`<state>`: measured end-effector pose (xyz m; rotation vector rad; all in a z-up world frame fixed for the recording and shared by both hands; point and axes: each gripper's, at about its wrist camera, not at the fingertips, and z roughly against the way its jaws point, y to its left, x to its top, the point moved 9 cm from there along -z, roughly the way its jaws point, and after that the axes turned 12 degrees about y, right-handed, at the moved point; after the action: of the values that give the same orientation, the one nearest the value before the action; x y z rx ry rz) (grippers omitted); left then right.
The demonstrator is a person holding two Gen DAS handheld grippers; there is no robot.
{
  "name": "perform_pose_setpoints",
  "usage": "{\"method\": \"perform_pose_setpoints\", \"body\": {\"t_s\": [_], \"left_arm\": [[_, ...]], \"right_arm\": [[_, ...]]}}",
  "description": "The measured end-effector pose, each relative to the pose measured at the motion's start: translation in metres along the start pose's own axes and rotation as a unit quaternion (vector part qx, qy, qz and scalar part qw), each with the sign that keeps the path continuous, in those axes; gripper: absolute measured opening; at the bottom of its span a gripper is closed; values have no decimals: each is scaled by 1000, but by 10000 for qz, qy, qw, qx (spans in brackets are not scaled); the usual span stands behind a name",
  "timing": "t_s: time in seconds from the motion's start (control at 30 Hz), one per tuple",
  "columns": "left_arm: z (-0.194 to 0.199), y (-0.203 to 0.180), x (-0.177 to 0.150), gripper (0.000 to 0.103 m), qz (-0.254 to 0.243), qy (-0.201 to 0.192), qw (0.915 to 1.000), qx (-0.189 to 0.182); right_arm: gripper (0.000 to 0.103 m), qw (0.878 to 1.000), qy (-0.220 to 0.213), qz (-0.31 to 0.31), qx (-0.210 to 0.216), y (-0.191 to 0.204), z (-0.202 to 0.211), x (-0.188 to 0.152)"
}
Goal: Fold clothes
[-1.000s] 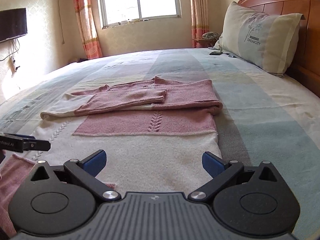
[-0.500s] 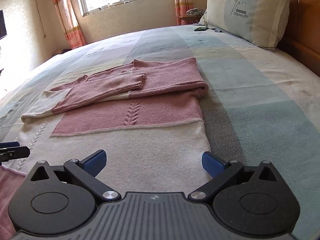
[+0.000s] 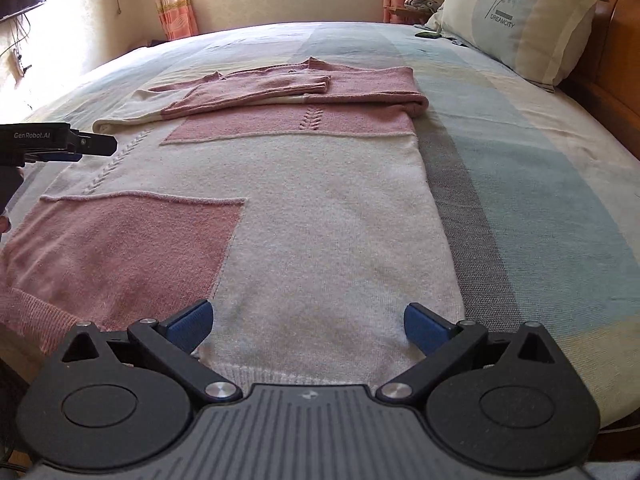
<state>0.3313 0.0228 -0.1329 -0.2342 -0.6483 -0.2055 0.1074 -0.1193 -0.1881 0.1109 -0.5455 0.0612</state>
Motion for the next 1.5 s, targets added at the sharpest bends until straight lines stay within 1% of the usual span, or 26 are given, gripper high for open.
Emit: {"method": "perform_pose_setpoints", "body": {"t_s": [0.07, 0.1, 0.17, 0.27, 0.4, 0.5, 0.57, 0.63, 0.67, 0.73, 0.77, 0.87, 0.93, 1.0, 1.07, 1.13, 1.23, 1.3, 1.43, 1.5], "left_arm": [[0, -1, -1, 102, -17, 14, 10000, -28], [0, -2, -1, 102, -30, 28, 10000, -51], [-1, -3, -2, 102, -58, 55, 9999, -64], [-3, -2, -3, 102, -77, 99, 9999, -50], [-2, -2, -4, 102, -53, 98, 9999, -97], [1, -2, -3, 102, -47, 63, 9999, -123], [4, 0, -2, 102, -46, 19, 9999, -88], [10, 5, 1, 102, -45, -61, 10000, -19], [13, 7, 3, 102, -26, -108, 9999, -1], [17, 12, 5, 102, 43, -189, 9998, -2], [19, 14, 6, 102, 91, -224, 9997, -19], [21, 20, 8, 102, 192, -259, 9995, -65], [21, 21, 7, 102, 194, -254, 9995, -46], [22, 23, 7, 102, 194, -265, 9995, -27], [24, 26, 8, 102, 227, -309, 9993, -41], [28, 28, 10, 102, 273, -365, 9989, -58], [32, 32, 11, 102, 341, -431, 9985, -68], [32, 33, 10, 102, 362, -426, 9984, -79], [32, 35, 9, 102, 402, -418, 9983, -100], [33, 35, 9, 103, 384, -423, 9983, -94]], "right_arm": [[103, 9999, -51, 68, 80, 7, 3, 2], [103, 9999, 22, 125, 76, 11, -1, 1], [103, 9995, 202, 227, -87, 15, -14, -4], [103, 9990, -92, 237, -357, 19, -15, -11], [103, 9981, -411, 155, -437, 19, -13, -15], [103, 9978, -434, 213, -446, 19, -12, -14], [103, 9984, -306, 222, -429, 19, -12, -11], [103, 9992, -90, 139, -364, 21, -10, -8], [103, 9996, -20, 107, -249, 24, -8, -6], [103, 9998, -18, 138, 109, 34, -4, 1], [103, 9995, -64, 217, 217, 41, -2, 6], [103, 9979, -210, 614, 89, 62, -4, 20], [103, 9968, -148, 781, 55, 72, -14, 25], [103, 9964, 50, 848, 75, 78, -27, 21], [103, 9950, -40, 996, -8, 80, -30, 14], [103, 9952, -23, 980, -14, 80, -27, 10], [103, 9963, -16, 829, 206, 83, -16, 12], [103, 9954, -144, 841, 428, 93, -7, 19], [103, 9913, -168, 743, 1075, 118, -4, 34], [103, 9911, -138, 758, 1090, 122, -8, 33]]}}
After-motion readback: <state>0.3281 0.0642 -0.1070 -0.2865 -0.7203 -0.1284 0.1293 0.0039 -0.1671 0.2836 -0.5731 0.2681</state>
